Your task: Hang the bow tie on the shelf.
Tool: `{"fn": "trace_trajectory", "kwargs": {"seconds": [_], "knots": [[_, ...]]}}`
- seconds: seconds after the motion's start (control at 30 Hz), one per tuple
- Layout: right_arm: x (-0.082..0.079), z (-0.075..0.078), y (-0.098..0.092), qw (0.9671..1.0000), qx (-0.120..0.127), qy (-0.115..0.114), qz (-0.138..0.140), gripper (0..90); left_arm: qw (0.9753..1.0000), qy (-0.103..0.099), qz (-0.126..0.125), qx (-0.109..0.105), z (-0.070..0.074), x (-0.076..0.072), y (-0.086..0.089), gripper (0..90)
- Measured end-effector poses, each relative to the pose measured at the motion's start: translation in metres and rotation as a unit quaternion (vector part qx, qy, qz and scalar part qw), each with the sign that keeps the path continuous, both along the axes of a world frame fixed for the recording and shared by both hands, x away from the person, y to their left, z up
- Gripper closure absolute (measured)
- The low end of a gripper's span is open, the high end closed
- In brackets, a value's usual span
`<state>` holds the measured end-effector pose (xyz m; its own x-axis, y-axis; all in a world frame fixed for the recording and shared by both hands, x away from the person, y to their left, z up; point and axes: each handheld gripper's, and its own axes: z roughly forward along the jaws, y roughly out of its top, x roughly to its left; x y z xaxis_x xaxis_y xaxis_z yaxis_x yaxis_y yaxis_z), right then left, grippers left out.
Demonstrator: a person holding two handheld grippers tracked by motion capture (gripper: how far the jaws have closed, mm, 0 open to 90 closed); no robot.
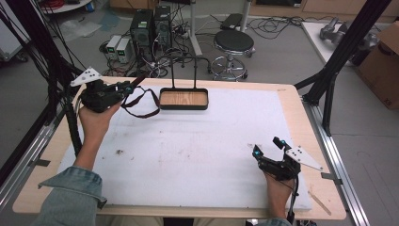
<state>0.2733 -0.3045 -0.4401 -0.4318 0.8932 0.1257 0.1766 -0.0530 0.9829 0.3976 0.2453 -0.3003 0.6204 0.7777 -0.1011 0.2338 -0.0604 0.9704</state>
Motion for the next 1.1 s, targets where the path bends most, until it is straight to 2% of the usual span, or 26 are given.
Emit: {"fn": "trace_trajectory", "kwargs": {"seconds": [0.27,0.83,1.03,1.1], "knots": [[0.001,0.000,-0.001,1.0000,0.005,0.000,0.002,11.1,0.9999,-0.010,-0.004,0.004,0.009,0.019,-0.012,73.6],[0.000,0.000,-0.001,1.0000,0.006,0.004,0.002,11.1,0.9998,-0.018,-0.007,0.010,0.021,0.050,-0.027,73.6],[0.001,0.000,-0.001,1.0000,0.005,0.004,0.001,11.1,0.9999,-0.009,-0.004,0.010,0.020,0.070,-0.032,73.6],[0.001,0.000,-0.001,1.0000,0.006,0.005,0.000,11.1,1.0000,-0.008,-0.003,0.005,0.019,0.075,-0.033,73.6]]}}
